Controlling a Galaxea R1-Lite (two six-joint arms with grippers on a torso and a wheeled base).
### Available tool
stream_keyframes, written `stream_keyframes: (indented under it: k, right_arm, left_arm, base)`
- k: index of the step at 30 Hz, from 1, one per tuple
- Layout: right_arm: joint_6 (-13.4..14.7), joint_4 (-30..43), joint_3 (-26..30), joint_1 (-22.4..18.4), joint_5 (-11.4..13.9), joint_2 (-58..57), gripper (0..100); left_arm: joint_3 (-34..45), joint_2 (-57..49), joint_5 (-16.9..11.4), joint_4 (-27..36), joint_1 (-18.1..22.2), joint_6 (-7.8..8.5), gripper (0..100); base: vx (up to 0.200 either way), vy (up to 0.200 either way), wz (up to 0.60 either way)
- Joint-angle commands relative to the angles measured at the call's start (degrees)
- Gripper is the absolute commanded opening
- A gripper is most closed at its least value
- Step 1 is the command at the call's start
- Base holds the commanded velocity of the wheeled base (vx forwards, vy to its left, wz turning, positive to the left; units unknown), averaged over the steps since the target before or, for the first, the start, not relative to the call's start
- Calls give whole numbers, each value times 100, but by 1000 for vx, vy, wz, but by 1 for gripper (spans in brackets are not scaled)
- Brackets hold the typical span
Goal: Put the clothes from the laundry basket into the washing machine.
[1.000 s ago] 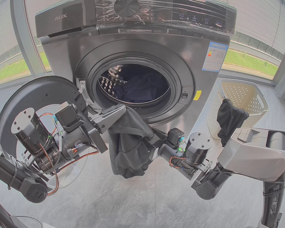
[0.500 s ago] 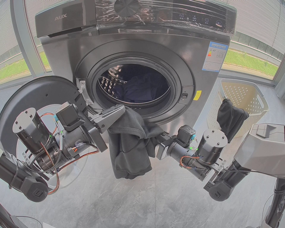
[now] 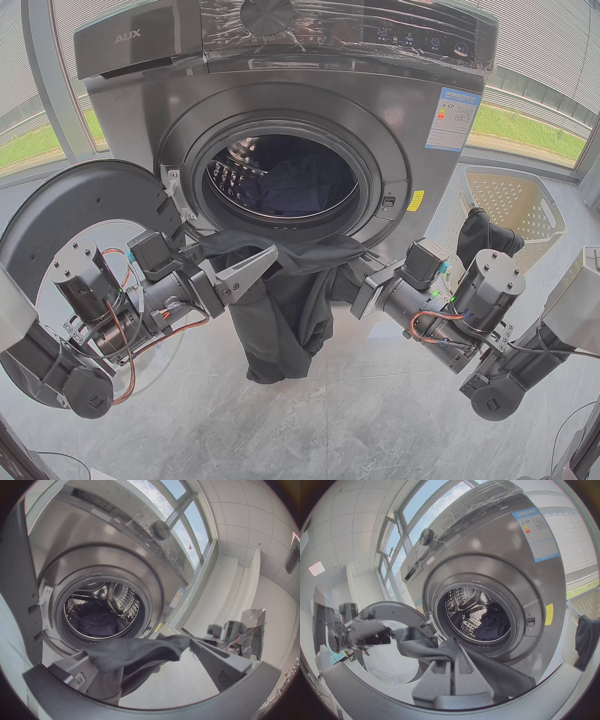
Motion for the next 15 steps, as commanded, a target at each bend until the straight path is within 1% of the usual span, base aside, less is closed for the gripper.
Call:
stream_keyframes:
  k: [1, 3, 6, 8, 9, 10, 11, 12, 15]
  right_arm:
    - [-11, 41, -80, 37, 12, -388, 0]
    - [-11, 58, -124, 28, 12, -441, 0]
    - [-20, 85, -185, 28, 3, -494, 0]
    - [-20, 111, -238, 28, -5, -564, 0]
    - [-20, 111, -238, 28, -5, -564, 0]
    - [-20, 120, -273, 28, -14, -590, 0]
    - [-20, 120, -282, 28, -23, -590, 0]
    - [-29, 129, -308, 19, -23, -599, 0]
    - [-38, 173, -423, 19, -32, -599, 0]
  left_arm:
    - [67, 779, -6, -274, 220, -65, 100]
    - [129, 875, 3, -265, 185, -48, 100]
    - [199, 1025, 12, -274, 97, 49, 100]
    - [269, 1130, 12, -274, 79, 146, 100]
    - [269, 1130, 12, -274, 79, 146, 100]
    - [340, 1236, 3, -274, 53, 251, 100]
    - [348, 1262, 3, -274, 44, 278, 100]
    - [384, 1420, 3, -274, -17, 392, 100]
    - [392, 1640, 12, -274, -88, 559, 100]
  base:
    - [0, 0, 0]
    - [0, 0, 0]
    - [0, 0, 0]
    - [0, 0, 0]
    - [0, 0, 0]
    - [0, 0, 0]
    - [0, 0, 0]
    - [0, 0, 0]
    - [0, 0, 0]
